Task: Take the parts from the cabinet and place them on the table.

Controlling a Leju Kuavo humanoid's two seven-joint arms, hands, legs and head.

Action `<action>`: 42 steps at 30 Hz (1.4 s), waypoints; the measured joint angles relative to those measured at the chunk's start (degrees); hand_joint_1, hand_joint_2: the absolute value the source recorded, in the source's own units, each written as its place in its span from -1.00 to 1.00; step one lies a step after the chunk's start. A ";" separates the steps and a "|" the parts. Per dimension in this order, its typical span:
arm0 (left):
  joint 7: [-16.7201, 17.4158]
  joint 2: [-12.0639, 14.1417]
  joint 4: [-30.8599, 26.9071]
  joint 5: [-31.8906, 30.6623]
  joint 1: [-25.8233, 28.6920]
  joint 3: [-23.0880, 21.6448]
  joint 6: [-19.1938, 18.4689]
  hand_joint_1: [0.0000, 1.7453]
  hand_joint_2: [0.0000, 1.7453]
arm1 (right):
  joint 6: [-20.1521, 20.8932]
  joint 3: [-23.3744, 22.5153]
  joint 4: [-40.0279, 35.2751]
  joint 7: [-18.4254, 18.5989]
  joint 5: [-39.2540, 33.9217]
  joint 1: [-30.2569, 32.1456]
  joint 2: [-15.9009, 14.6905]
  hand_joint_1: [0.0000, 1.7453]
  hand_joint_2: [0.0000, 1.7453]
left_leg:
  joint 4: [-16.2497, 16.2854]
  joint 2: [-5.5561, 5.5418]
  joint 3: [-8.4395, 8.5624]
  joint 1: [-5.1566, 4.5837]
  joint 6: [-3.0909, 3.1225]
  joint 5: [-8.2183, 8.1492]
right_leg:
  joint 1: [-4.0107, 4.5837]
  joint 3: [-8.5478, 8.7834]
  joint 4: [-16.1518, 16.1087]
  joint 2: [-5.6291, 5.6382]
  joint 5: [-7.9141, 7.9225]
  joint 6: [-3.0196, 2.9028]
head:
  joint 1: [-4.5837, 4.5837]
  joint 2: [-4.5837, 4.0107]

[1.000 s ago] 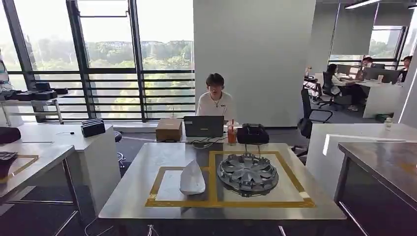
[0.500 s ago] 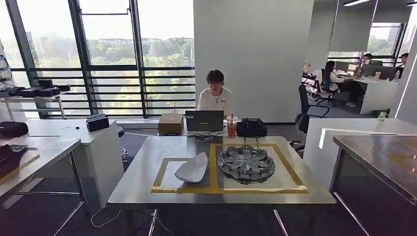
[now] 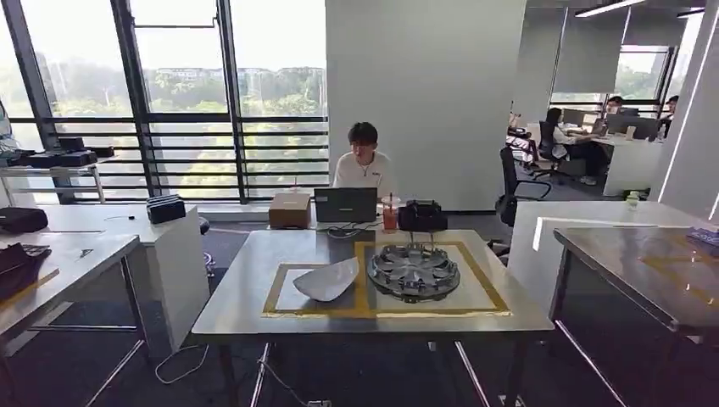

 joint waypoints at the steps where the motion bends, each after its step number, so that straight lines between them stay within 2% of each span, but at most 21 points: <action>1: -0.04 0.18 0.09 -0.07 -0.07 -0.02 0.00 -1.00 -1.00 | 0.00 -0.09 0.09 0.35 0.29 0.27 0.11 -1.00 -1.00 | 0.08 -0.05 -0.44 -0.14 -0.40 0.42 | -0.67 -0.76 -0.50 0.05 0.94 -0.91 | 0.20 -0.02; 3: -0.09 0.20 0.37 -0.22 -0.15 -0.13 0.02 -1.00 -1.00 | -0.02 -0.24 0.11 0.85 0.53 0.17 0.15 -1.00 -1.00 | 3.73 -1.59 -1.83 0.40 -1.22 -5.92 | -0.77 -2.14 -0.37 0.13 2.29 -1.92 | 0.00 0.04; 6: -0.11 0.37 0.48 -0.24 -0.52 -0.24 0.09 -1.00 -1.00 | -0.09 -0.29 0.11 0.92 0.72 0.33 0.44 -1.00 -1.00 | 16.19 -2.05 -3.93 0.70 -1.85 -13.92 | -0.63 -4.67 -0.09 0.29 4.32 -1.96 | -0.26 -0.02; 8: -0.11 0.37 0.63 -0.24 -0.65 -0.33 0.09 -1.00 -1.00 | -0.15 -0.31 0.11 0.92 0.92 0.32 0.55 -1.00 -1.00 | 17.40 -2.12 -1.94 0.76 -1.84 -10.85 | -0.63 -6.54 0.57 0.47 5.56 -1.73 | -0.37 0.00; 10: -0.13 0.52 0.74 -0.22 -0.69 -0.55 0.13 -1.00 -1.00 | -0.15 -0.31 0.11 0.85 1.25 0.33 0.61 -1.00 -1.00 | 11.34 -2.17 3.24 0.81 -1.63 -7.08 | -0.60 -8.22 1.27 0.66 6.33 -1.39 | -0.42 0.00; 11: -0.20 0.68 0.74 -0.13 -0.80 -0.64 0.15 -1.00 -1.00 | -0.15 -0.31 0.11 0.77 1.38 0.30 0.65 -1.00 -1.00 | 4.32 -2.40 8.05 0.77 -1.28 -7.68 | -0.59 -8.98 1.74 0.76 6.83 -1.06 | -0.37 0.00; 13: -0.33 0.85 0.76 -0.07 -0.93 -0.68 0.22 -1.00 -1.00 | -0.15 -0.31 0.09 0.70 1.45 0.30 0.74 -1.00 -1.00 | -0.95 -2.60 11.30 0.34 -0.70 -10.38 | -0.47 -9.05 1.48 0.72 7.90 -0.34 | -0.26 0.00; 16: -0.37 1.07 0.87 -0.07 -0.83 -0.72 0.22 -1.00 -1.00 | -0.15 -0.31 0.11 0.59 1.45 0.38 0.83 -1.00 -1.00 | -1.32 -2.46 9.76 -0.04 0.68 -8.76 | -0.49 -9.30 0.79 0.86 9.88 0.75 | -0.46 0.02; 18: -0.46 1.03 0.94 -0.07 -1.11 -0.77 0.22 -1.00 -1.00 | -0.15 -0.31 0.15 0.46 1.58 0.42 0.83 -1.00 -1.00 | -1.69 -2.18 7.97 0.42 1.83 -6.82 | -0.70 -10.90 3.69 1.11 5.36 0.01 | -0.31 -0.02; 21: -0.48 1.01 0.98 -0.07 -1.05 -0.83 0.24 -1.00 -1.00 | -0.17 -0.29 0.15 0.40 1.79 0.49 0.83 -1.00 -1.00 | -1.49 -2.03 4.83 0.31 1.95 -4.35 | -0.87 -13.75 16.48 1.18 -3.42 -0.28 | 0.04 0.00; 23: -0.52 0.96 1.01 -0.07 -1.05 -0.85 0.26 -1.00 -1.00 | -0.17 -0.29 0.15 0.26 1.95 0.49 0.81 -1.00 -1.00 | -1.27 -1.81 3.04 0.23 1.85 -2.81 | -1.05 -12.92 20.50 1.19 -2.15 1.12 | 0.11 0.00; 25: -0.59 0.92 1.03 -0.04 -1.06 -0.92 0.31 -1.00 -1.00 | -0.11 -0.29 0.15 0.05 1.95 0.46 0.76 -1.00 -1.00 | -0.71 -1.78 0.71 0.27 1.47 -1.36 | -1.12 -7.45 14.99 1.19 1.97 2.43 | 0.17 0.00; 26: -0.66 0.92 1.03 -0.07 -1.09 -0.99 0.31 -1.00 -1.00 | -0.11 -0.29 0.15 -0.06 1.95 0.36 0.68 -1.00 -1.00 | -0.27 -1.78 -0.21 0.28 1.22 -0.82 | -1.14 -3.02 9.04 1.19 2.18 2.18 | 0.22 0.00; 28: -0.72 0.92 1.01 -0.07 -1.18 -1.14 0.31 -1.00 -1.00 | -0.11 -0.29 0.15 -0.26 1.93 0.11 0.48 -1.00 -1.00 | 0.29 -1.69 -1.02 0.04 0.56 0.10 | -0.68 2.99 -1.47 1.36 -2.15 0.49 | 0.13 0.00; 31: -0.77 1.03 1.01 -0.07 -1.35 -1.58 0.31 -1.00 -1.00 | -0.11 -0.29 0.17 -0.39 1.84 0.15 0.52 -1.00 -1.00 | -0.36 -1.72 -1.24 0.34 -0.61 2.08 | -0.36 1.13 -0.56 1.29 -0.90 -0.74 | 0.07 0.00; 32: -0.77 1.14 1.07 -0.09 -1.31 -1.64 0.33 -1.00 -1.00 | -0.11 -0.29 0.35 -0.41 1.82 0.25 0.61 -1.00 -1.00 | 0.11 -2.01 -1.86 0.73 -0.96 1.46 | -0.88 0.43 -0.64 1.06 0.01 -1.30 | 0.24 -0.13; 36: -0.74 1.16 1.14 -0.13 -1.33 -1.90 0.42 -1.00 -1.00 | -0.11 -0.29 0.37 -0.61 1.60 0.42 0.68 -1.00 -1.00 | 13.44 -2.23 -4.48 0.87 -2.06 -12.32 | -0.61 -3.03 -0.43 0.91 3.02 -2.07 | -0.18 0.00; 37: -0.74 1.14 1.16 -0.13 -1.41 -2.08 0.42 -1.00 -1.00 | -0.11 -0.29 0.39 -0.76 1.58 0.40 0.70 -1.00 -1.00 | 16.94 -2.22 -4.66 0.94 -2.09 -12.81 | -0.55 -4.14 -0.17 0.92 3.75 -2.04 | -0.24 -0.02; 39: -0.74 1.16 1.14 -0.13 -1.51 -2.32 0.44 -1.00 -1.00 | -0.11 -0.29 0.39 -0.92 1.55 0.39 0.70 -1.00 -1.00 | 17.26 -2.23 -2.17 0.99 -2.01 -8.94 | -0.48 -6.32 0.71 0.97 5.00 -1.84 | -0.33 0.00; 41: -0.74 1.29 1.14 -0.13 -1.77 -2.56 0.50 -1.00 -1.00 | -0.11 -0.29 0.42 -0.94 1.55 0.37 0.70 -1.00 -1.00 | 9.46 -2.31 4.52 0.96 -1.50 -5.78 | -0.34 -8.46 1.67 1.07 5.98 -1.55 | -0.40 0.00; 42: -0.76 1.40 1.14 -0.13 -2.15 -2.62 0.50 -1.00 -1.00 | -0.13 -0.29 0.42 -0.98 1.55 0.30 0.72 -1.00 -1.00 | 3.61 -2.42 8.00 0.81 -1.01 -8.76 | -0.33 -9.03 1.91 1.05 6.58 -1.38 | -0.44 0.00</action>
